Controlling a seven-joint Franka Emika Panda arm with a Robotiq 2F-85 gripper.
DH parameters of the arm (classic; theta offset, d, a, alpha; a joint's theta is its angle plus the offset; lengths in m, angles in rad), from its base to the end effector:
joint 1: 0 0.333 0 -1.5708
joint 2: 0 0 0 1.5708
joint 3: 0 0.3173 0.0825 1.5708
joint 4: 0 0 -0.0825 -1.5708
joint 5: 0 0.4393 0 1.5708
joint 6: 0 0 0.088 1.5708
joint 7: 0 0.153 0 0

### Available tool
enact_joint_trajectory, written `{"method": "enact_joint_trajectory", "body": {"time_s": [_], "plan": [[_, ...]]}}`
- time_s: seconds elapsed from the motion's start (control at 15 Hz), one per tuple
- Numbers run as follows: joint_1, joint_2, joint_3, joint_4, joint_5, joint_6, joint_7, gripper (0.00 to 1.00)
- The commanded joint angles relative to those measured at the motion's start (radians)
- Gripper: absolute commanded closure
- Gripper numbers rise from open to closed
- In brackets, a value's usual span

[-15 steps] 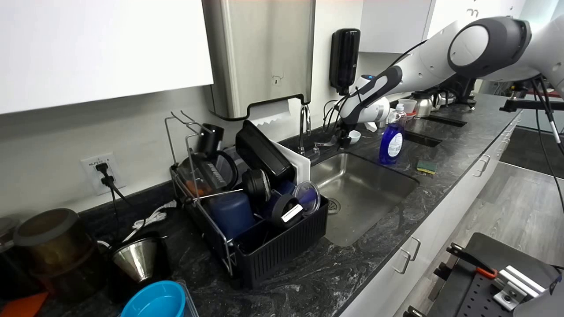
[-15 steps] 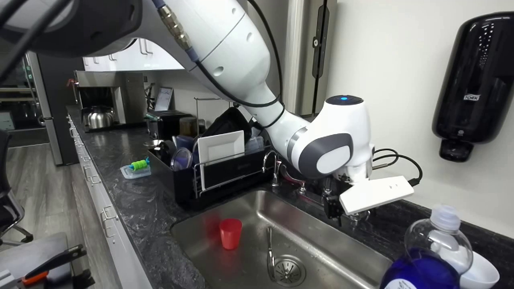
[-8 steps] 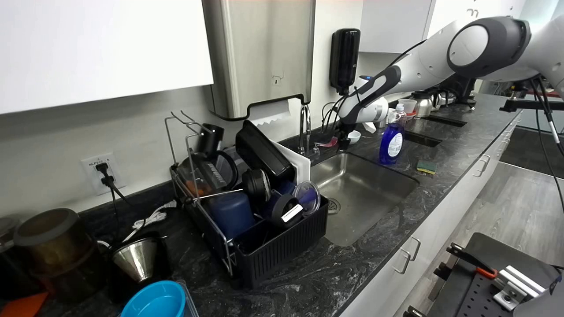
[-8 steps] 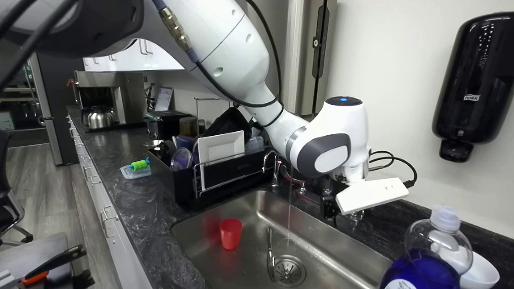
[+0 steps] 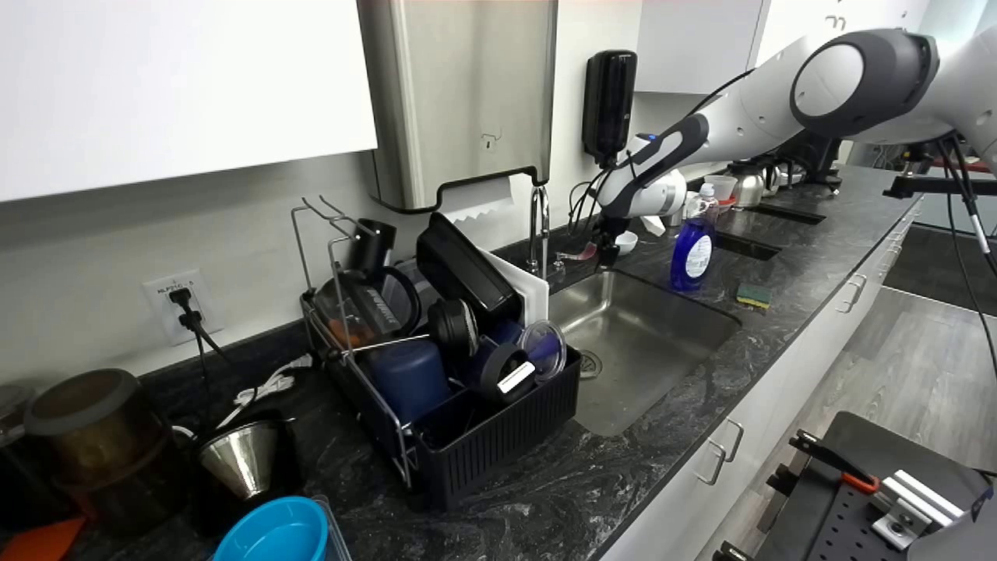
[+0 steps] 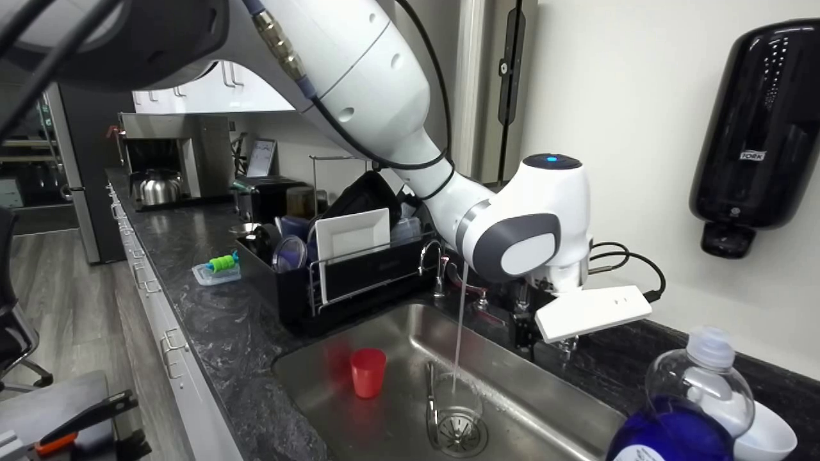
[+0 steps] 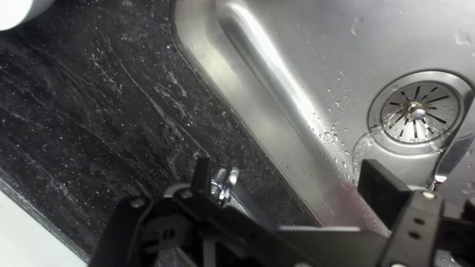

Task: Put the butter knife in the sink then open and close the tap

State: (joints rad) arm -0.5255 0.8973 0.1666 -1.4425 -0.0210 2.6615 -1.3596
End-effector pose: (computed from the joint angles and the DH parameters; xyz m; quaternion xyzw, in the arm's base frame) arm 0.7475 -0.3026 0.1103 0.8794 0.4434 0.1479 0.0909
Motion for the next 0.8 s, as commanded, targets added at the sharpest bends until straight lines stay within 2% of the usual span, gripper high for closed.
{"method": "enact_joint_trajectory", "body": {"time_s": [0.0,0.73], "plan": [[-0.001,-0.015,0.002,-0.007,0.036,-0.047,-0.049,0.00],[0.004,-0.022,0.004,-0.018,0.042,-0.051,-0.059,0.00]]}}
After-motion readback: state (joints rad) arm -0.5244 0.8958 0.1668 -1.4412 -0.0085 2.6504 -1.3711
